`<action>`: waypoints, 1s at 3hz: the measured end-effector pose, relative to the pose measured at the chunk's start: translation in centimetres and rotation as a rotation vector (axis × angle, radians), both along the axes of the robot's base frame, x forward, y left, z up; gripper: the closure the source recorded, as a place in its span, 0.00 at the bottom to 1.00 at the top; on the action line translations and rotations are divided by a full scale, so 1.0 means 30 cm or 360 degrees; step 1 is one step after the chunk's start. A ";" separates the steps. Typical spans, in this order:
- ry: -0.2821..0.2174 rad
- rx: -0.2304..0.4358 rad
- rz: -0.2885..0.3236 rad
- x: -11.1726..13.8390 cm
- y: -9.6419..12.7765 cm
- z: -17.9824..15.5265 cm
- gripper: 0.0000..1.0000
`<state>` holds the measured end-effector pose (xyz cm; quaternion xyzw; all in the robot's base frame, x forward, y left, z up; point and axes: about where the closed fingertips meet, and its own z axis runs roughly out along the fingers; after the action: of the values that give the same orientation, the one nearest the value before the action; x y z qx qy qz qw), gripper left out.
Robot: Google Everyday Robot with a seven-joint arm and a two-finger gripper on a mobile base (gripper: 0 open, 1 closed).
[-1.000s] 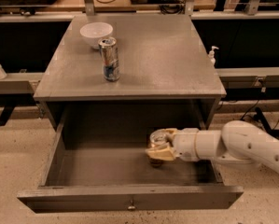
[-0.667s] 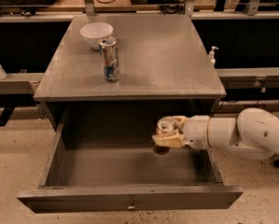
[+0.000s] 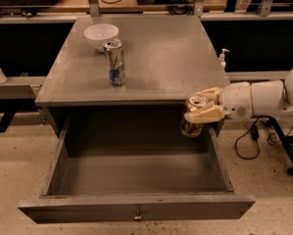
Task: Pick orange can from top drawer and place on counter
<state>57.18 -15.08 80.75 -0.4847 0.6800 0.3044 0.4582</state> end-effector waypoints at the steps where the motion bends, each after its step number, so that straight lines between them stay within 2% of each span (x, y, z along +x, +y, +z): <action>1: -0.0053 -0.0045 0.0158 0.027 -0.119 0.256 1.00; 2: -0.0047 -0.0043 0.0154 0.029 -0.114 0.248 1.00; 3: -0.0046 -0.0067 0.0203 0.109 -0.082 0.311 1.00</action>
Offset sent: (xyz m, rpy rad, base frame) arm 0.0124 -0.0250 0.0447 -0.0158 0.0050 0.0536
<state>60.44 -17.54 90.09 -0.5409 0.6474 0.3115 0.4373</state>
